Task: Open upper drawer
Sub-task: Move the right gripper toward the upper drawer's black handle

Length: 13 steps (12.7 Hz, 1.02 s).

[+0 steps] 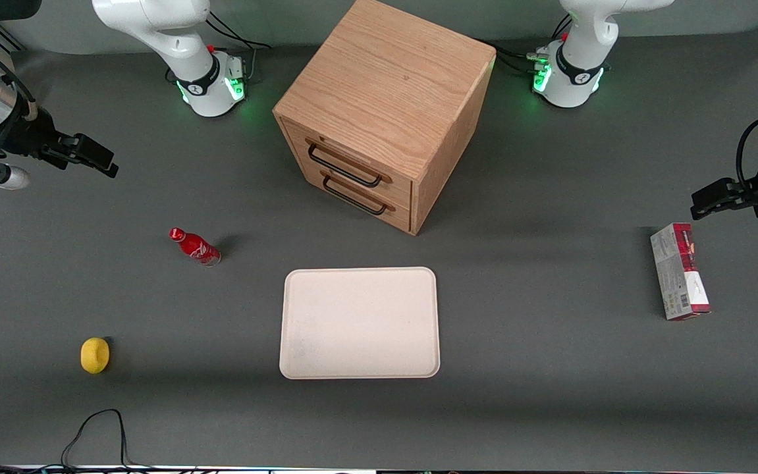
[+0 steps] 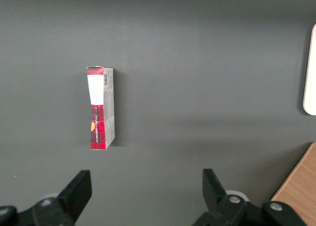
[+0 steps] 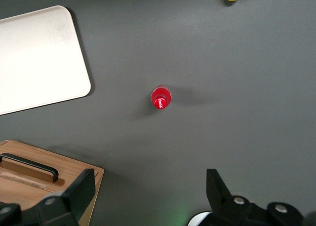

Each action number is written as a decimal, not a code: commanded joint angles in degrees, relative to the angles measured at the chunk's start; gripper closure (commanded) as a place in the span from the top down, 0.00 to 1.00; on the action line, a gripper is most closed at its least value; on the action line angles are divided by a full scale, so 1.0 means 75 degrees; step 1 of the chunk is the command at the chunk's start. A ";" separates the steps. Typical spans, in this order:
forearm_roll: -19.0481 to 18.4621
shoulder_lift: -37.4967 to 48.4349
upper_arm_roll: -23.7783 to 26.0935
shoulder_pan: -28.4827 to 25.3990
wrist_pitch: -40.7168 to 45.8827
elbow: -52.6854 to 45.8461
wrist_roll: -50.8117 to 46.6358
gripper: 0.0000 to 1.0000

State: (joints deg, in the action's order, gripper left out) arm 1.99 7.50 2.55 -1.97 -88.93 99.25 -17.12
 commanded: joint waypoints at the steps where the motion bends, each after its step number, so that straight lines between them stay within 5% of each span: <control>1: 0.0098 -0.0121 -0.0023 -0.0019 0.0185 -0.0225 0.0150 1.00; 5: 0.0134 -0.0950 0.0209 -0.0077 0.0186 -0.1159 0.0545 1.00; 9: 0.0041 -0.1713 0.1578 -0.0077 0.0197 -0.2006 0.1498 1.00; 13: -0.0556 -0.2369 0.3254 -0.0077 0.0315 -0.2311 0.2265 1.00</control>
State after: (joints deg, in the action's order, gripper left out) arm 0.34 -6.48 22.41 -2.68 -88.50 85.28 -5.58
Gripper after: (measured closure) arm 0.000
